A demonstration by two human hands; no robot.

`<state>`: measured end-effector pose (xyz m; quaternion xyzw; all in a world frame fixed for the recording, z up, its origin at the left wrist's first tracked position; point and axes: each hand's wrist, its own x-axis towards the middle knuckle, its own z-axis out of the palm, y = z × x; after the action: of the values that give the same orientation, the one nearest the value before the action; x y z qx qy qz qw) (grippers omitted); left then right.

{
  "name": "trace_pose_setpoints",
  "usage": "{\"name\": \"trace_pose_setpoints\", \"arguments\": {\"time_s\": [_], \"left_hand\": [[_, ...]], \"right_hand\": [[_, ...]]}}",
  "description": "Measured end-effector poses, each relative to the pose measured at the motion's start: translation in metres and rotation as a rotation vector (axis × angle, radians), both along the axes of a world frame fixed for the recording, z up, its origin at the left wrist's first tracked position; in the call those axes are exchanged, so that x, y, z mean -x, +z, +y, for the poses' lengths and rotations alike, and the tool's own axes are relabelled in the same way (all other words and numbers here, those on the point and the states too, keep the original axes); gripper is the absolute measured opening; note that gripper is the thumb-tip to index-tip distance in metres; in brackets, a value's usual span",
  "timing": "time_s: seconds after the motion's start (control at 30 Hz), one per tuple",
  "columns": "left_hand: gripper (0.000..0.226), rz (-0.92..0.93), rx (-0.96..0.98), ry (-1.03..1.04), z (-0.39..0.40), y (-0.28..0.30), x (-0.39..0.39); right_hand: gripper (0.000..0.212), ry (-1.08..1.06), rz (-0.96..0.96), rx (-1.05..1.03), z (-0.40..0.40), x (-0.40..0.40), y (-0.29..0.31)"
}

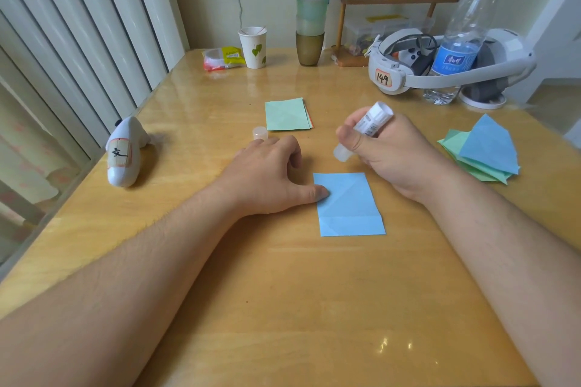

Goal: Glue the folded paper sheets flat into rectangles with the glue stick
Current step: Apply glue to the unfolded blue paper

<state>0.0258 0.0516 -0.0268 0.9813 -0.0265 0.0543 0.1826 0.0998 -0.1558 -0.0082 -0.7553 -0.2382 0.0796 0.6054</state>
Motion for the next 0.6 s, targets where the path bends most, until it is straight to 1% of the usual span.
{"name": "trace_pose_setpoints", "arguments": {"time_s": [0.1, 0.17, 0.27, 0.4, 0.6], "left_hand": [[0.060, 0.031, 0.006, 0.007, 0.001, 0.000, -0.001], [0.063, 0.041, 0.012, 0.006, 0.002, 0.000, -0.002], [0.062, 0.044, 0.022, 0.003, 0.003, -0.002, -0.003], [0.062, 0.042, 0.019, 0.005, 0.002, -0.002, -0.003], [0.067, 0.029, 0.015, 0.024, 0.001, -0.004, -0.005]], "right_hand": [[0.020, 0.019, 0.006, 0.077, 0.006, -0.002, -0.005], [0.021, 0.018, -0.030, 0.138, 0.007, -0.002, -0.007], [0.014, 0.026, -0.098, 0.204, 0.007, 0.000, -0.009], [0.020, -0.009, -0.173, 0.295, 0.010, 0.001, -0.011], [0.034, 0.013, -0.272, 0.452, 0.021, 0.005, -0.007]]}}
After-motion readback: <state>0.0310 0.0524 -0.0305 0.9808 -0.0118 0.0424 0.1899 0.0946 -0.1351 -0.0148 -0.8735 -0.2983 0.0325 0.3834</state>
